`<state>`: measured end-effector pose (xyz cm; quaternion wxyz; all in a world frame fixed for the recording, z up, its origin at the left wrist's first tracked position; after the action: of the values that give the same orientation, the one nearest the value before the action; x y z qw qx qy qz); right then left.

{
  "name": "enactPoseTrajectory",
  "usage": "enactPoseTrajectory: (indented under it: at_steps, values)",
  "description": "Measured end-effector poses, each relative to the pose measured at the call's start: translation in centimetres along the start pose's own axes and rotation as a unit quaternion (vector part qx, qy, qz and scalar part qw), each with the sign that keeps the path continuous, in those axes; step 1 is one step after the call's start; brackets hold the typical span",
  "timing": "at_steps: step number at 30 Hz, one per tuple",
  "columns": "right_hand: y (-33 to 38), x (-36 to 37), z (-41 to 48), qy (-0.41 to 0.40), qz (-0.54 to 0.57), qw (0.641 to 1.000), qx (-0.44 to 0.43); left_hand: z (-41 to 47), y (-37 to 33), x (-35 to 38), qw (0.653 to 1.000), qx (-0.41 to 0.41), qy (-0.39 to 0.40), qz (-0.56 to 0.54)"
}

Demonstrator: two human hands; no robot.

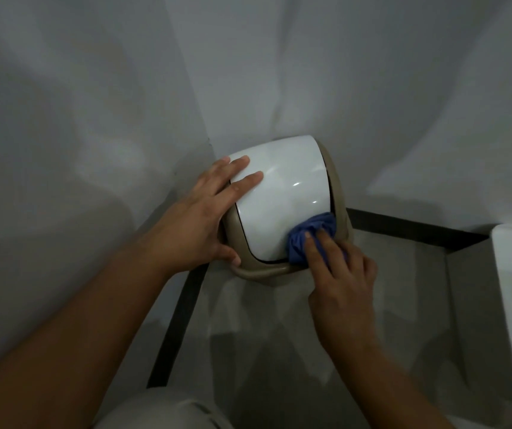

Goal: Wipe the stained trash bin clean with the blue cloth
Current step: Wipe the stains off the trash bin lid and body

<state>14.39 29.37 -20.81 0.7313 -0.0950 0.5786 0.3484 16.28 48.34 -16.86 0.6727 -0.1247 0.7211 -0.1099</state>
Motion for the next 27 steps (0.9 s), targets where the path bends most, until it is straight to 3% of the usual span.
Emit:
enactPoseTrajectory:
  at_steps: [7,16,20,24,27]
  values:
    - [1.5,0.3,0.5,0.103,-0.038,0.994,0.031,-0.2,-0.4,-0.3,1.000,-0.002,-0.001,-0.008]
    - [7.1,2.4,-0.6,0.050,0.160,0.984,0.062,0.0,-0.3,-0.3,1.000,0.004,-0.015,0.003]
    - [6.2,1.9,-0.9,0.104,0.047,0.993,-0.027,0.0,-0.3,0.0,1.000,0.000,-0.001,-0.005]
    - [1.9,1.1,-0.4,0.148,-0.055,0.987,-0.006,0.0,-0.5,0.0,1.000,-0.006,0.006,-0.009]
    - [0.4,-0.3,0.1,0.141,-0.071,0.987,-0.008,0.1,-0.5,-0.1,1.000,-0.011,0.005,-0.008]
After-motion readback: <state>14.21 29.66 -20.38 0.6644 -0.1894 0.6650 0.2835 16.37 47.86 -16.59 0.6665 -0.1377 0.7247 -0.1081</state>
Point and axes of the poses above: each hand's wrist, its own z-axis towards the middle knuckle, its own x-axis out of the palm, y = z × x, the point moved 9 cm from there along z, towards the middle knuckle, and after that the axes turned 11 degrees about -x, right-handed, at the moved point
